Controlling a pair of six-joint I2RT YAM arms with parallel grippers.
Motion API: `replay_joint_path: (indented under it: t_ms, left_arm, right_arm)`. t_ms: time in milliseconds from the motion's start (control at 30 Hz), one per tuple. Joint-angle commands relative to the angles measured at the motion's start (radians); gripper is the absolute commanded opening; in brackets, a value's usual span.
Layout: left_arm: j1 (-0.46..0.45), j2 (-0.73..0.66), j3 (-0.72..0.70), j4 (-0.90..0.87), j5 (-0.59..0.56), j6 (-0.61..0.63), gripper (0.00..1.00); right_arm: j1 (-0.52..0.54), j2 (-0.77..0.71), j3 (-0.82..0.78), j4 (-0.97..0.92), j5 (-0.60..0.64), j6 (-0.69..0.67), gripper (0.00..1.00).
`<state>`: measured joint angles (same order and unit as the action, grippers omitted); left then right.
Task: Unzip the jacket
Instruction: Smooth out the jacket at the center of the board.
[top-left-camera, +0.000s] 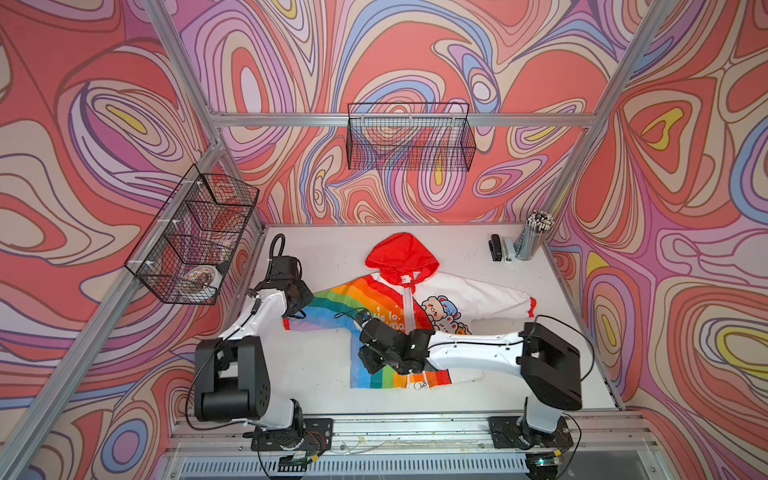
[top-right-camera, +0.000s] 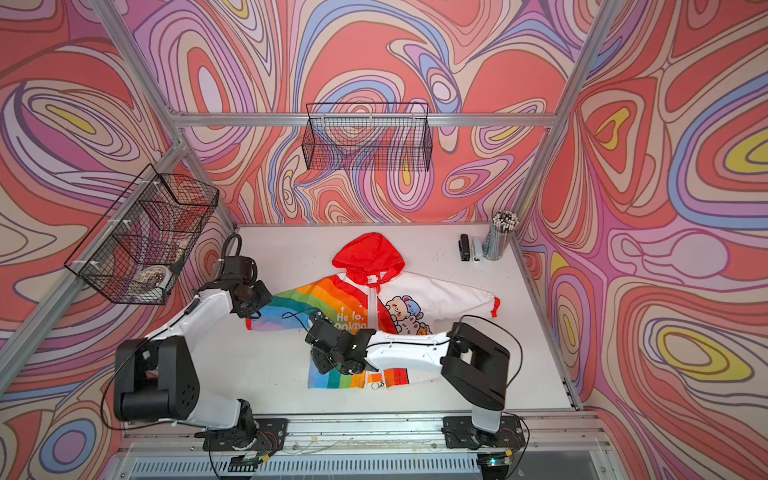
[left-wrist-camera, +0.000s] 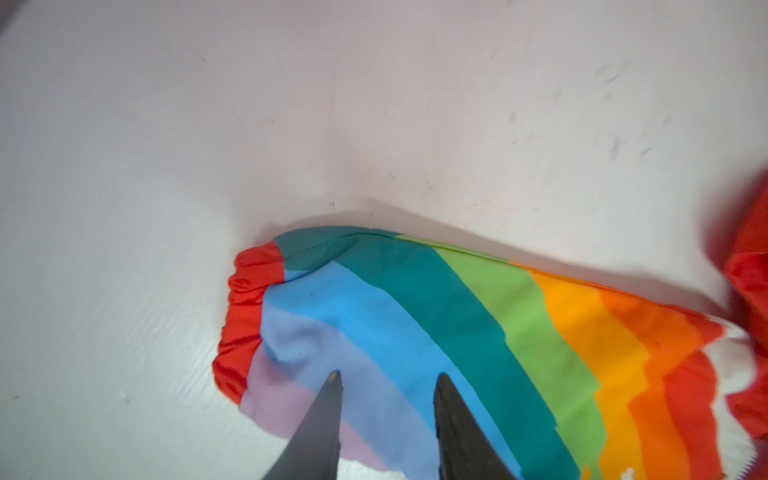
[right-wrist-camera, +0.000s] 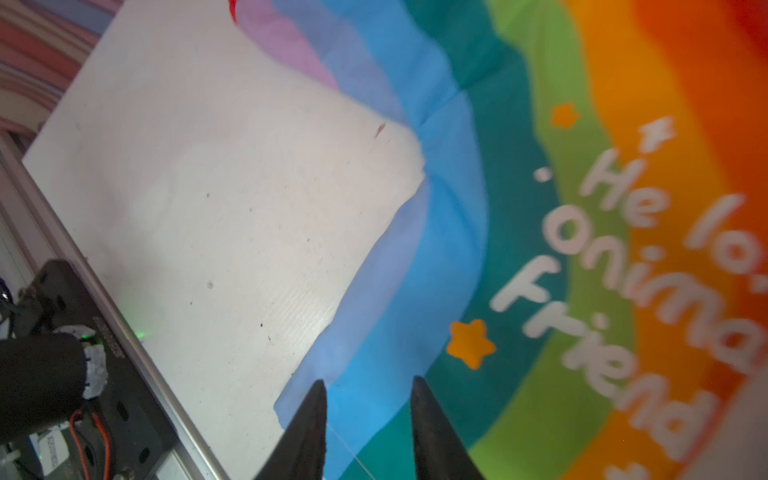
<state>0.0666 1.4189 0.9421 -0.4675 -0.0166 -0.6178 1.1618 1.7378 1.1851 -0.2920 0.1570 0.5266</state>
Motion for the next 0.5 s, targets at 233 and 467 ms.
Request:
replay_joint_path:
  t_ms: [233, 467]
  left_arm:
    - [0.007, 0.022, -0.054, 0.119, 0.048, 0.033, 0.36]
    - [0.007, 0.153, -0.005, 0.129, 0.032, 0.043, 0.35]
  right_arm:
    - [-0.23, -0.217, -0.149, -0.068, 0.125, 0.019, 0.4]
    - [-0.263, -0.287, -0.216, -0.094, 0.149, 0.047, 0.4]
